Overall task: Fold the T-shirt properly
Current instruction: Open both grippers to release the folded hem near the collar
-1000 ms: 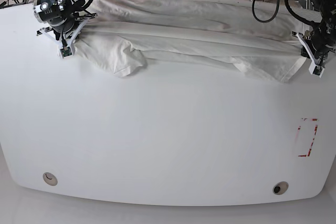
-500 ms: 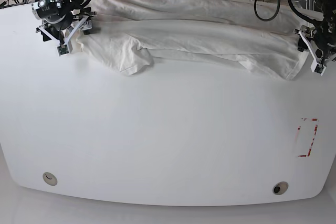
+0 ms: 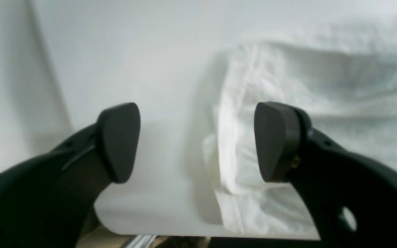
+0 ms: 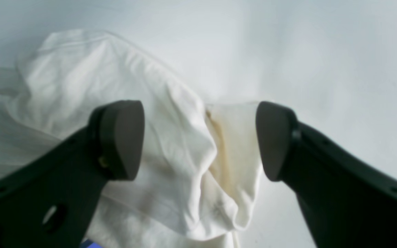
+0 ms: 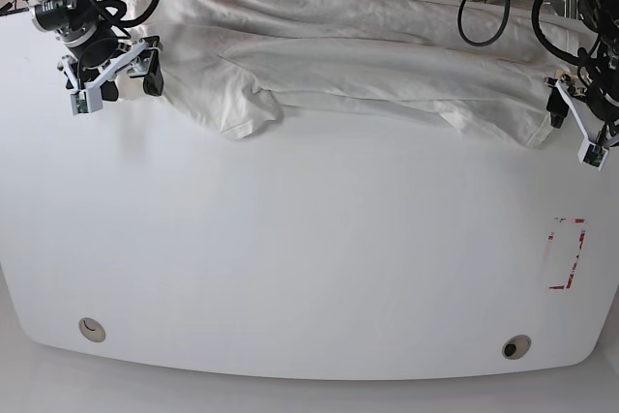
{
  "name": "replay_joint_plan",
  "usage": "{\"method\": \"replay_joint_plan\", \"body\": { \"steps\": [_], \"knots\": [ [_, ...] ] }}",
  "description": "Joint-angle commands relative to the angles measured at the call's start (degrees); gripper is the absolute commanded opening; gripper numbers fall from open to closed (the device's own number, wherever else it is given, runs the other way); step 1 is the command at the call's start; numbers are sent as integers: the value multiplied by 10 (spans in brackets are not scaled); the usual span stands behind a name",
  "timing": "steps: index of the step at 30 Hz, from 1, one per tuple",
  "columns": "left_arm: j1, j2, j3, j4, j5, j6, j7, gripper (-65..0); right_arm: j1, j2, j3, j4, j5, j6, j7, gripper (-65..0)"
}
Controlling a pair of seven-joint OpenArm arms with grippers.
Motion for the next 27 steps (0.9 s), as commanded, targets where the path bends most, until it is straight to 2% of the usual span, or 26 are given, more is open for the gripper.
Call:
{"method": "replay_joint_plan", "body": {
  "steps": [1, 9, 18, 27],
  "knots": [
    [-20, 9, -13, 6, 6, 1, 5, -165, -1, 7, -14, 12, 10, 3, 5, -170],
    [-29, 25, -32, -49, 28, 1, -6, -165, -27, 6, -53, 5, -13, 3, 6, -170],
    [-44, 24, -31, -172, 30, 1, -87, -165, -32, 6, -65, 4, -43, 3, 15, -170],
    [-74, 25, -28, -229, 27, 1, -93, -165, -32, 6, -65, 4, -44, 3, 17, -170]
  ]
}}
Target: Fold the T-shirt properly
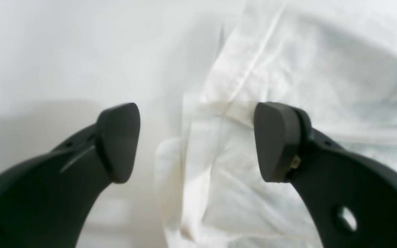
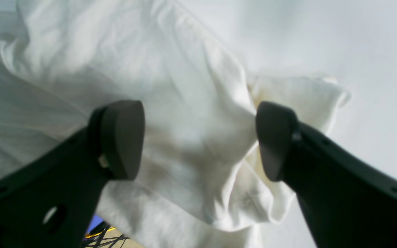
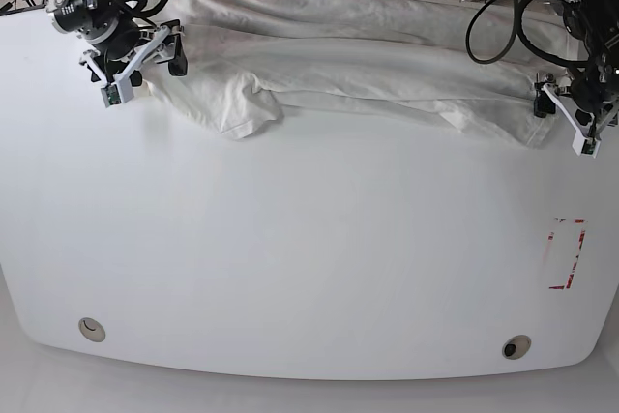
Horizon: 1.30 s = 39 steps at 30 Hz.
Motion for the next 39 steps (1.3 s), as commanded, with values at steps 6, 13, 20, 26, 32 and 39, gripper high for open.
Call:
{"method": "replay_joint_plan", "body": {
  "steps": [6, 13, 20, 26, 32, 39],
  "knots": [
    [-17, -11, 22, -5, -10, -1, -16, -181, 0, 6, 3, 9, 6, 3, 11, -170],
    [-17, -10, 29, -6, -11, -1, -17, -364, -5, 6, 3, 8, 6, 3, 11, -170],
    [-17, -10, 29, -4, -11, -1, -15, -567, -5, 6, 3, 7, 6, 3, 12, -170],
    [-12, -11, 29, 23, -11, -1, -14, -569, -3, 3, 3, 6, 6, 3, 12, -170],
    [-11, -14, 29, 30, -6, -1, -13, -571, -3, -5, 2, 6, 5, 3, 17, -170],
    [-14, -30, 26, 27, -6, -1, 4, -542, -3, -6, -11, 6, 5, 3, 18, -170]
  ]
}}
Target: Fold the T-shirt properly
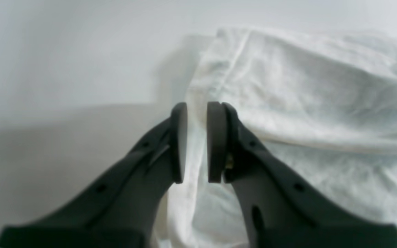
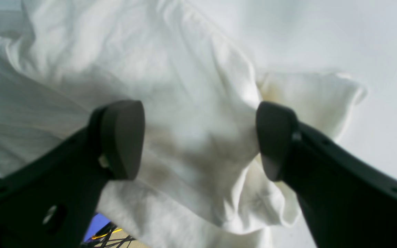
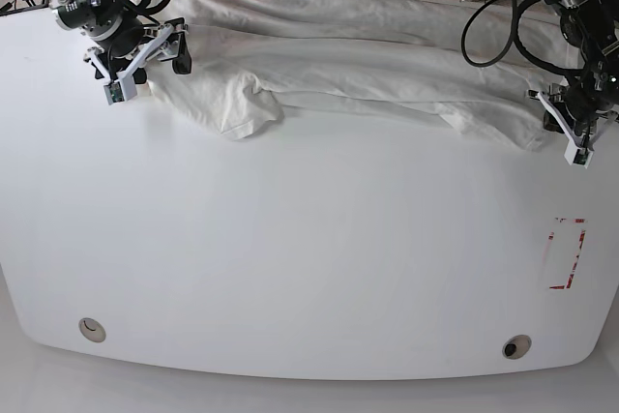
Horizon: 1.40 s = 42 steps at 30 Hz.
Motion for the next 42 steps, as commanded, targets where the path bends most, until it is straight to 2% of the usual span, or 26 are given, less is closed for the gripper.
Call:
{"method": "replay_joint_plan", "body": {
  "steps": [1, 8, 10, 19, 27, 37, 42],
  "knots": [
    [-11, -28, -3, 7, -2, 0, -3, -517, 1, 6, -6, 7, 6, 3, 12, -170],
    [-21, -31, -17, -20, -6, 0, -4, -254, 1, 6, -6, 7, 6, 3, 12, -170],
    [-30, -31, -24, -29, -6, 0, -4, -229, 1, 5, -6, 7, 6, 3, 12, -170],
    [-52, -30, -15, -87, -8, 0, -4, -242, 0, 5, -6, 7, 6, 3, 12, -170],
    [-52, -29, 15, -88, -9, 0, -2, -243, 0, 5, -6, 7, 6, 3, 12, -170],
    [-38, -33, 35, -87, -68, 0, -2, -243, 0, 5, -6, 7, 6, 3, 12, -170],
    [-30, -47, 35, -57, -81, 0, -2, -243, 0, 5, -6, 7, 6, 3, 12, -170]
  ]
}}
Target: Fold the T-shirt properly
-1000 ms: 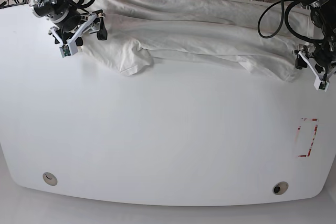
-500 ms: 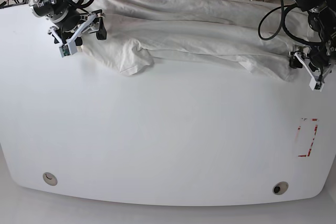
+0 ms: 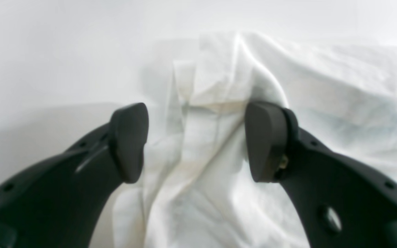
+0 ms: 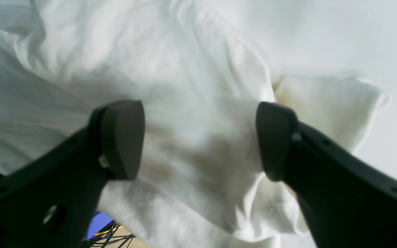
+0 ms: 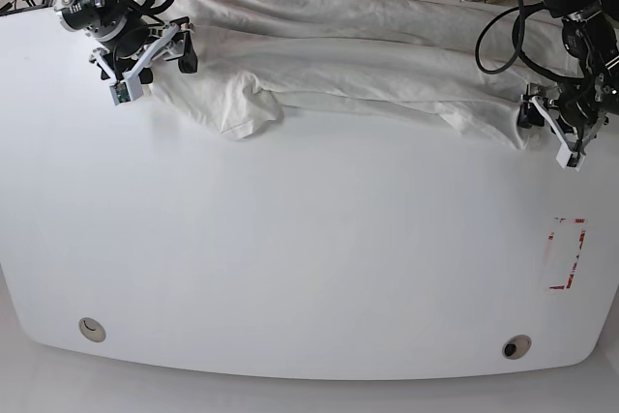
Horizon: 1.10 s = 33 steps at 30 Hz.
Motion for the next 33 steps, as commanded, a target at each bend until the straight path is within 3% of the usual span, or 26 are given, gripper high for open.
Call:
{"method": "replay_joint_plan", "body": {
  "steps": [1, 13, 27, 33],
  "knots": [
    [-8, -17, -3, 38, -12, -1, -8, -243, 0, 6, 2, 9, 6, 3, 11, -170],
    [14, -19, -3, 90, -29, -1, 35, -243, 3, 6, 2, 9, 6, 3, 11, -170],
    [-7, -17, -3, 85, 10, -1, 28, -242, 3, 6, 2, 8, 7, 3, 11, -170],
    [-13, -19, 9, 35, 6, -1, 25, -242, 2, 5, 2, 8, 7, 3, 11, -170]
  ]
}}
